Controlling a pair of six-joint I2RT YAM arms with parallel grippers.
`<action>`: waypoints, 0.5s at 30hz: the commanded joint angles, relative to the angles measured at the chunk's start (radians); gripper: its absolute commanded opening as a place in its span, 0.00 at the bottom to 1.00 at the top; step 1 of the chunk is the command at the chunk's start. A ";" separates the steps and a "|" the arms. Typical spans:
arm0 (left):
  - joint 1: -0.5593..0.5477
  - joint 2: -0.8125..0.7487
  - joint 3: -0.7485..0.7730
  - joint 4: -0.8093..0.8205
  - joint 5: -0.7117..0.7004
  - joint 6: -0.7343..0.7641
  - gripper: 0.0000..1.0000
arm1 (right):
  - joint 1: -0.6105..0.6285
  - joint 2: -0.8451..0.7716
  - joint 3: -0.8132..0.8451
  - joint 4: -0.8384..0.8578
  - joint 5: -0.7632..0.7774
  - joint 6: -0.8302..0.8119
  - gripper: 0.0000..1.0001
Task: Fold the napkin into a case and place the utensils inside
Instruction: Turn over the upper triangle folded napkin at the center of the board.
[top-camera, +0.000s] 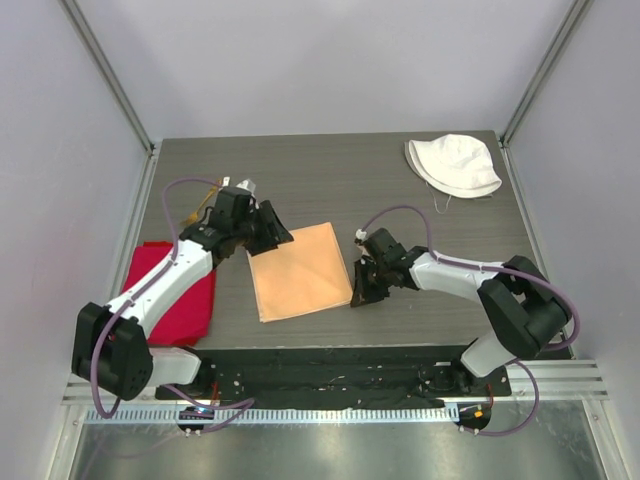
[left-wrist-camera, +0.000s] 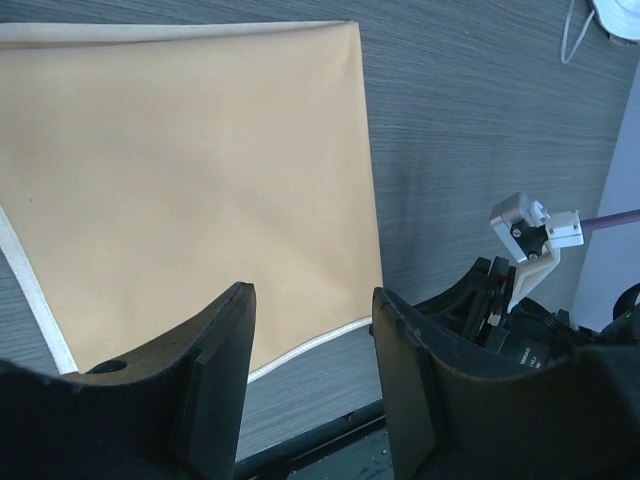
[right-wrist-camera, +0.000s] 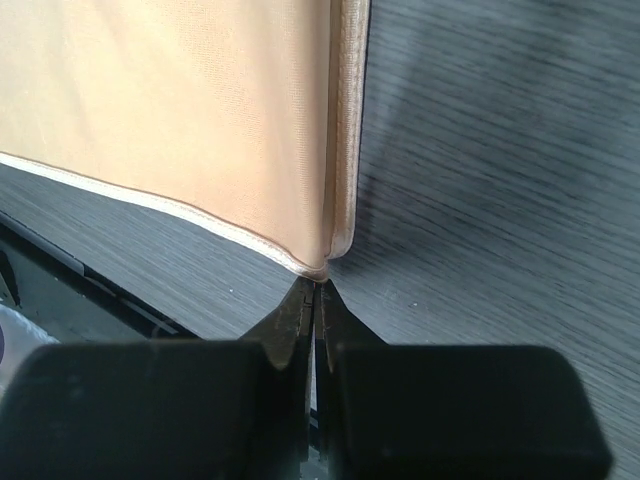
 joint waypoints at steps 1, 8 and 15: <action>0.009 0.009 0.001 0.055 0.053 -0.010 0.54 | 0.002 -0.057 0.034 0.019 0.050 0.005 0.05; 0.012 0.056 0.004 0.075 0.065 -0.012 0.54 | 0.019 -0.102 0.110 -0.031 0.002 0.016 0.06; 0.013 0.098 -0.006 0.105 0.104 -0.033 0.52 | 0.024 -0.063 0.124 -0.015 0.001 0.034 0.05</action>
